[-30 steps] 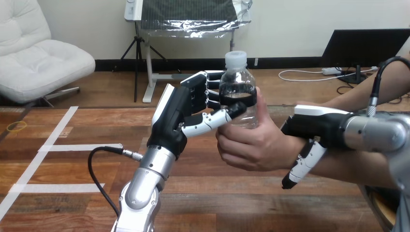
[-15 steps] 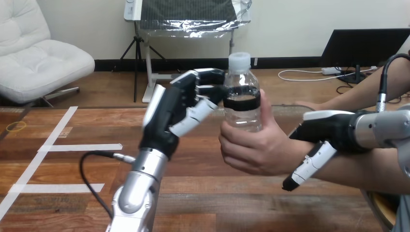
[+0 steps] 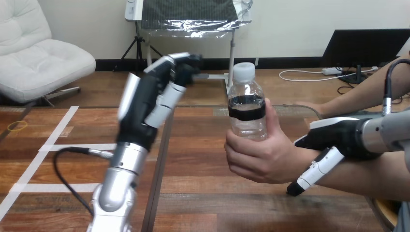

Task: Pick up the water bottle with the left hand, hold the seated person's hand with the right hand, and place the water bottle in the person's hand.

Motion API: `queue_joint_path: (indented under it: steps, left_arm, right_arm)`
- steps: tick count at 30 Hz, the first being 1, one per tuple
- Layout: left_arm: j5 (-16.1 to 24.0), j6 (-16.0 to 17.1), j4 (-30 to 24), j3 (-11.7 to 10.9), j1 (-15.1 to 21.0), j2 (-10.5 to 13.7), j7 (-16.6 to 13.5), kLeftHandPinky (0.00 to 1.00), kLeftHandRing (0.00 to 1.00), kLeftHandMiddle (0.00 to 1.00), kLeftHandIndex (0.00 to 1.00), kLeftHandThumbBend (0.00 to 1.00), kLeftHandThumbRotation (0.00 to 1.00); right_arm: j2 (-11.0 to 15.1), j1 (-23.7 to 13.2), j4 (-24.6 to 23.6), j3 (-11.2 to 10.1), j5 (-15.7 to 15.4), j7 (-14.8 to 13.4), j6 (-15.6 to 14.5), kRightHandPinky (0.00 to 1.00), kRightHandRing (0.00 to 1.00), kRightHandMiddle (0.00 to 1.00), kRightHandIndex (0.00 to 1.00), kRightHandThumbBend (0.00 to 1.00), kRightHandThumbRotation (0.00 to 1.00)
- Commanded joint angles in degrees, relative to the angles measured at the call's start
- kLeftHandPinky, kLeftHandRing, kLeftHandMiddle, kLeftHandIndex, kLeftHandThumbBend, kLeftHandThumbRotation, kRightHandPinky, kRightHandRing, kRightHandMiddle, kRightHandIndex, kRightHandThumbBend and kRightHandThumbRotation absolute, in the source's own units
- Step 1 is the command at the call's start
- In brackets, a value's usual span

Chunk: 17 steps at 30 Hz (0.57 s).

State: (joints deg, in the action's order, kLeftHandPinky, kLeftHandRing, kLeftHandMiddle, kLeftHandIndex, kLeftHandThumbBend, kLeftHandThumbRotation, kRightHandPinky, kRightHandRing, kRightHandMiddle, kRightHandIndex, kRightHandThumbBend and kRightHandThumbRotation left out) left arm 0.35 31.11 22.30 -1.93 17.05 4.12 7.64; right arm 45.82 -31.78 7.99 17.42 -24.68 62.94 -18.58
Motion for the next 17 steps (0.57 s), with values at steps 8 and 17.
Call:
queue_joint_path:
  steps: [8,17]
  left_arm:
    - [-2.86,-2.16,-8.79,-1.13,-2.46,0.25,-0.25,0.81,0.76,0.75,0.65,0.55,0.87]
    - [-7.78,-4.55,-13.04,-1.77,-5.14,-0.56,0.58,0.73,0.73,0.74,0.64,0.51,0.84]
  right_arm:
    - [2.68,1.78,2.80,-4.74,4.32,-4.94,7.46,0.72,0.91,0.93,0.96,1.00,0.97]
    - [0.88,5.69,3.40,-10.26,9.26,-13.06,9.77,0.70,0.87,0.92,0.94,0.99,1.00]
